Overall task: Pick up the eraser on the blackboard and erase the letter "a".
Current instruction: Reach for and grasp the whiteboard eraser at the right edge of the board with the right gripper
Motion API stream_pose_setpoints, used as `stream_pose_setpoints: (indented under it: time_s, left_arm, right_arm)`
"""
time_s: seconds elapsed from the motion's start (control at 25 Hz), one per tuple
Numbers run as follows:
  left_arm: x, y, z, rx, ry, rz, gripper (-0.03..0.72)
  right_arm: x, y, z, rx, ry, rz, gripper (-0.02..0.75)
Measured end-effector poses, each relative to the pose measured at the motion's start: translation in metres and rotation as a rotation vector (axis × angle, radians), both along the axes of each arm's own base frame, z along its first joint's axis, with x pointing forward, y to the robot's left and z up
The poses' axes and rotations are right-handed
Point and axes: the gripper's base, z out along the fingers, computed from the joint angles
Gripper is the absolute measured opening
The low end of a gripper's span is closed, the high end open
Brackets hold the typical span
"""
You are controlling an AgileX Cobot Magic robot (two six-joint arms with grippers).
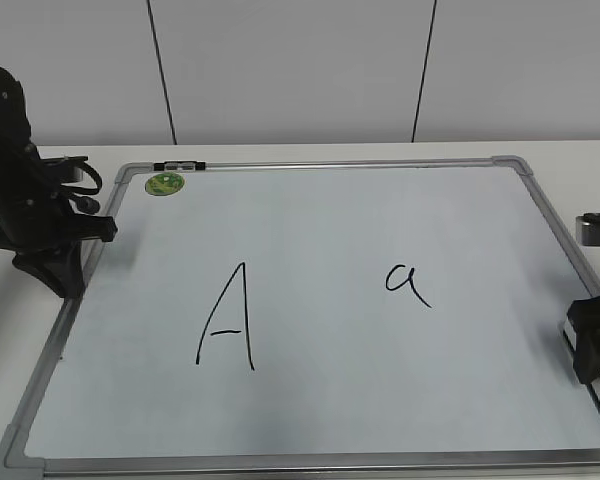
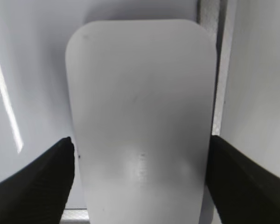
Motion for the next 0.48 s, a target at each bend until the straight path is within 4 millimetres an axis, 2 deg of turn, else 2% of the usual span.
stream_pose_setpoints:
  time_s: [0.48]
  left_arm:
    - [0.0, 0.0, 0.0, 0.0, 0.0, 0.0, 0.041]
  right_arm:
    - [0.0025, -0.0002, -0.009, 0.0, 0.013, -0.004, 0.608]
